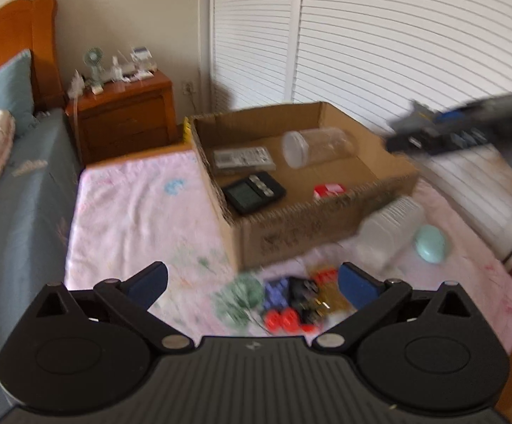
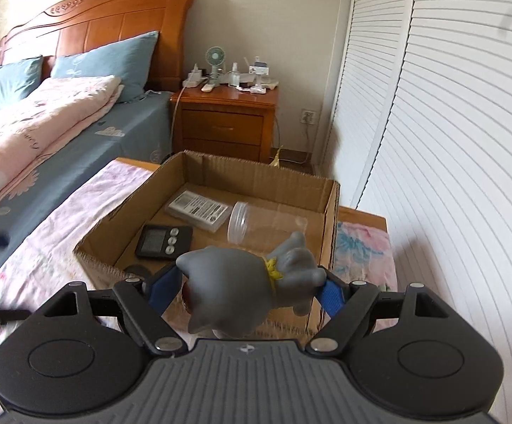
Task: Organize rigid objects
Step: 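Carry timer and elephant over the cardboard box and open both tools to drop them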
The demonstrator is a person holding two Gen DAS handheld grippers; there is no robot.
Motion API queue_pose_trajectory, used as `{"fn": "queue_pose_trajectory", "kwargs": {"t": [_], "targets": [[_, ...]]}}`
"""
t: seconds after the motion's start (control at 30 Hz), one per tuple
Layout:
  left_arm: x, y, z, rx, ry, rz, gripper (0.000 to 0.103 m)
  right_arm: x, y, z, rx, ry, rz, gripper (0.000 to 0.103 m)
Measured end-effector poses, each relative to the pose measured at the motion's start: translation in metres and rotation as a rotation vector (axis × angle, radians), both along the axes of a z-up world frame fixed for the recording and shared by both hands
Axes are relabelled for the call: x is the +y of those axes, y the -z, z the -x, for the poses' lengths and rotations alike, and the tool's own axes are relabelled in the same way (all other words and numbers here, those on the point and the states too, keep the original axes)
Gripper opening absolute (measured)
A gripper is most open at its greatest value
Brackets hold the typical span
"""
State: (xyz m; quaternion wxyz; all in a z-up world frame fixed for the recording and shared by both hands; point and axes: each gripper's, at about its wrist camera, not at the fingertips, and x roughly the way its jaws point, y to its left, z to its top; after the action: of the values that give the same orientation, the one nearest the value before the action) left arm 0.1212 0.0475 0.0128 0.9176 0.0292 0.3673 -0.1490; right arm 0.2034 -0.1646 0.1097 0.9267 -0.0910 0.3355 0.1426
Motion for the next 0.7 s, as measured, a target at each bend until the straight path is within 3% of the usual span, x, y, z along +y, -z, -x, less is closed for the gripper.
{"fn": "queue_pose_trajectory", "kwargs": {"t": [0.47, 0.6, 0.7], "targets": [[0.009, 0.019, 0.027, 0.039, 0.022, 0.007, 0.102, 0.037, 0.012, -0.068, 0.038, 0.091, 0.040, 0.086], [0.013, 0.022, 0.025, 0.050, 0.006, 0.015, 0.102, 0.040, 0.011, -0.070, 0.011, 0.103, 0.045, 0.103], [0.016, 0.024, 0.022, 0.061, -0.005, 0.018, 0.102, 0.038, 0.007, -0.063, -0.006, 0.110, 0.025, 0.103]]}}
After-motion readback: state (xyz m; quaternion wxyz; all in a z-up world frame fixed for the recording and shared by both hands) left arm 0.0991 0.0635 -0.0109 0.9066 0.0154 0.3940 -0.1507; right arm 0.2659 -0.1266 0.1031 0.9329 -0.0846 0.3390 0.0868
